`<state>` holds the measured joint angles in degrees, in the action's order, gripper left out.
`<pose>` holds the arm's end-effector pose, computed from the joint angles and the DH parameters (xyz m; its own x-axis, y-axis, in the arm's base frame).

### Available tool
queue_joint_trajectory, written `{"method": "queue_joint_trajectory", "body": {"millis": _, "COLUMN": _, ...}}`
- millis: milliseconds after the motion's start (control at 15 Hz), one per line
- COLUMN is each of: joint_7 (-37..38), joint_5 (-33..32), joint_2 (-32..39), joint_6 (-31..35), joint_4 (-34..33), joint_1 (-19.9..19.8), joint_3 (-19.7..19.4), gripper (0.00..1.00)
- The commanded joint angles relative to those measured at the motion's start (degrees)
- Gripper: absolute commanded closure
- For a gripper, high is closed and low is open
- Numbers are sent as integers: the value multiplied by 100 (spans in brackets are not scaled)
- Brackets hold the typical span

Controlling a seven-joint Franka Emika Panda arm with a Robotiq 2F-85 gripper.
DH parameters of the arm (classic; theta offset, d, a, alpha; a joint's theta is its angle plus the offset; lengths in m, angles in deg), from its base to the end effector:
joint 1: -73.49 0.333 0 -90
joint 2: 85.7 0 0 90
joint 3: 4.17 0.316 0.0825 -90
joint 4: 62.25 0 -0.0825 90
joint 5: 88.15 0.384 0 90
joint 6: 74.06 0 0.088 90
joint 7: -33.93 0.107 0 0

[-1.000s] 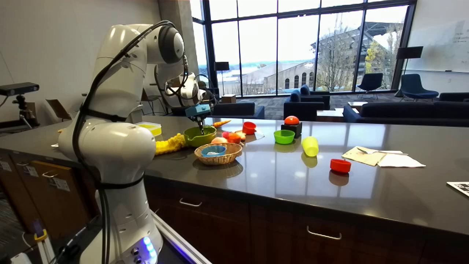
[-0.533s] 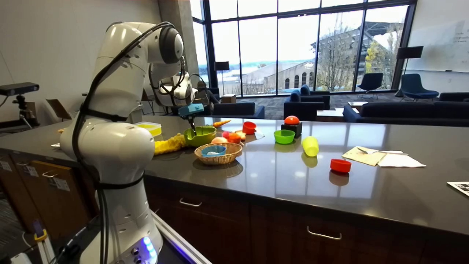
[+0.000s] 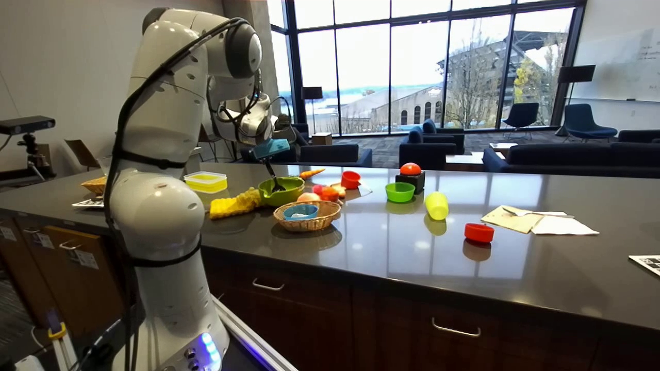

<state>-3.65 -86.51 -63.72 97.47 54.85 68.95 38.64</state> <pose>0.5239 0.3660 0.3753 0.2546 0.7315 0.6325 0.8910 -0.4317 0.1407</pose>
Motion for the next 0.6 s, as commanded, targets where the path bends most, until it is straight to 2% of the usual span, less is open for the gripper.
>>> {"method": "queue_joint_trajectory", "body": {"millis": 0, "joint_7": -1571, "joint_5": 1374, "joint_2": 191, "joint_6": 242, "joint_4": 225, "joint_1": -1342, "joint_3": 1571, "gripper": 95}}
{"method": "queue_joint_trajectory", "body": {"millis": 133, "joint_7": -2461, "joint_5": 2004, "joint_2": 632, "joint_6": 77, "joint_4": 75, "joint_1": -2092, "joint_3": 2424, "gripper": 95}}
{"method": "queue_joint_trajectory", "body": {"millis": 333, "joint_7": -3661, "joint_5": 2641, "joint_2": 1194, "joint_6": -231, "joint_4": 258, "joint_1": -3324, "joint_3": 3633, "gripper": 95}}
{"method": "queue_joint_trajectory", "body": {"millis": 533, "joint_7": -4448, "joint_5": 2991, "joint_2": 1425, "joint_6": -760, "joint_4": 708, "joint_1": -4529, "joint_3": 4340, "gripper": 95}}
